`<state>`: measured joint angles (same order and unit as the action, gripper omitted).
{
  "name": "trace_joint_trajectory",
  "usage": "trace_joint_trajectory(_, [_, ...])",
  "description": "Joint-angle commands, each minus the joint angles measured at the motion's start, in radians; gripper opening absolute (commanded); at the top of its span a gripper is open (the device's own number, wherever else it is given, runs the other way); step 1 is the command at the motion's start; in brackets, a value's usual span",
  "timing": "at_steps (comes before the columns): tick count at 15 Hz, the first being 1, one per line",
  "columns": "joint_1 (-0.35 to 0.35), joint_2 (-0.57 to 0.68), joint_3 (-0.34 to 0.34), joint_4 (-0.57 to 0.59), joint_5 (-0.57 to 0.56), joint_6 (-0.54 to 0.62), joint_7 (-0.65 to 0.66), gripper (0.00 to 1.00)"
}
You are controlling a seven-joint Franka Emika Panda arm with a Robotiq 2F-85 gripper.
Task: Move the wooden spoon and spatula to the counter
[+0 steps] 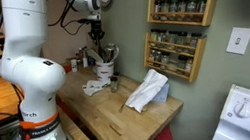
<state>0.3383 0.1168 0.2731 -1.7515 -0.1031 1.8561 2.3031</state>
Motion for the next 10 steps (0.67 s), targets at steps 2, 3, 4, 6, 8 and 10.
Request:
trace_joint_trajectory(2, [0.004, -0.072, 0.009, 0.020, -0.001, -0.075, -0.008, 0.05])
trace_joint_trajectory(3, [0.002, -0.085, 0.013, 0.034, 0.016, -0.092, -0.025, 0.05])
trace_joint_trajectory(4, [0.002, -0.098, 0.016, 0.051, 0.008, -0.117, -0.035, 0.05])
trace_joint_trajectory(6, [0.002, -0.118, 0.023, 0.090, -0.013, -0.168, -0.046, 0.05])
trace_joint_trajectory(8, [0.000, -0.127, 0.030, 0.135, -0.024, -0.214, -0.060, 0.05])
trace_joint_trajectory(10, [-0.003, -0.128, 0.035, 0.171, -0.014, -0.244, -0.077, 0.05])
